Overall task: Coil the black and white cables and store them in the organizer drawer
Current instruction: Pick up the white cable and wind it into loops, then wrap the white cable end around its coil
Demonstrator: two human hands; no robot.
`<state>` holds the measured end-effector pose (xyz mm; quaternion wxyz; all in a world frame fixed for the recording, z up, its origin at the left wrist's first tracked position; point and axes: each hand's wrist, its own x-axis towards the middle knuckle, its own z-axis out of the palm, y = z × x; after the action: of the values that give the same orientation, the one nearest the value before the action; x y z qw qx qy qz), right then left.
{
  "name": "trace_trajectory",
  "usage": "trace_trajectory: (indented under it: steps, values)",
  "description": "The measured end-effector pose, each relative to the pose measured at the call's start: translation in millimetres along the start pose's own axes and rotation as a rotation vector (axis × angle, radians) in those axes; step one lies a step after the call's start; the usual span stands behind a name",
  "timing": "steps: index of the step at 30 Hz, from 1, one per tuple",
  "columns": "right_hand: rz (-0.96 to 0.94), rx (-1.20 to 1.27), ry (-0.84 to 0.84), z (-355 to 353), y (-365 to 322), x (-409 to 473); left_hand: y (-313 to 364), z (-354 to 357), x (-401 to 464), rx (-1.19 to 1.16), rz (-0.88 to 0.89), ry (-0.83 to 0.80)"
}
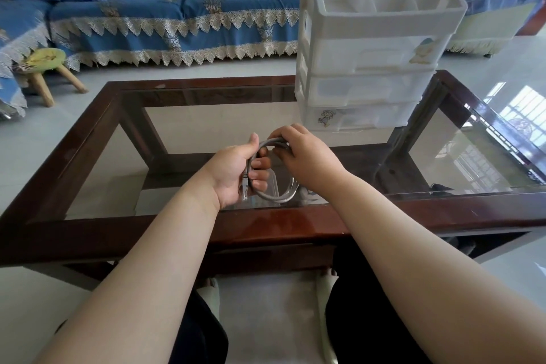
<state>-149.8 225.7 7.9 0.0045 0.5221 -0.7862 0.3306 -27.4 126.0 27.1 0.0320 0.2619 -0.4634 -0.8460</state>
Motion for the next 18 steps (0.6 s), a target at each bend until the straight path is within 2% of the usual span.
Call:
trace_trajectory:
  steps: [8, 10, 12, 14, 16, 18]
  values:
    - [0.07, -0.152, -0.152, 4.2, 7.3, 4.6, -7.7, 12.4, 3.2, 0.33, 0.167, 0.21]
    - [0.074, -0.022, -0.217, 2.4, 10.0, 6.1, -8.6, 11.2, 7.1, 0.386, 0.175, 0.256]
    - [0.156, 0.229, -0.275, -4.5, 12.6, 7.7, -8.4, 8.7, 11.4, 0.412, 0.171, 0.305]
    - [0.283, 0.389, -0.231, -10.3, 22.9, 11.9, -7.6, 5.9, 14.8, 0.39, 0.162, 0.346]
    - [0.366, 0.278, -0.103, -10.5, 47.6, 19.2, -8.0, 4.4, 16.8, 0.365, 0.151, 0.356]
    - [0.455, -0.003, -0.021, -8.0, 79.4, 24.6, -8.6, 4.3, 18.5, 0.351, 0.148, 0.35]
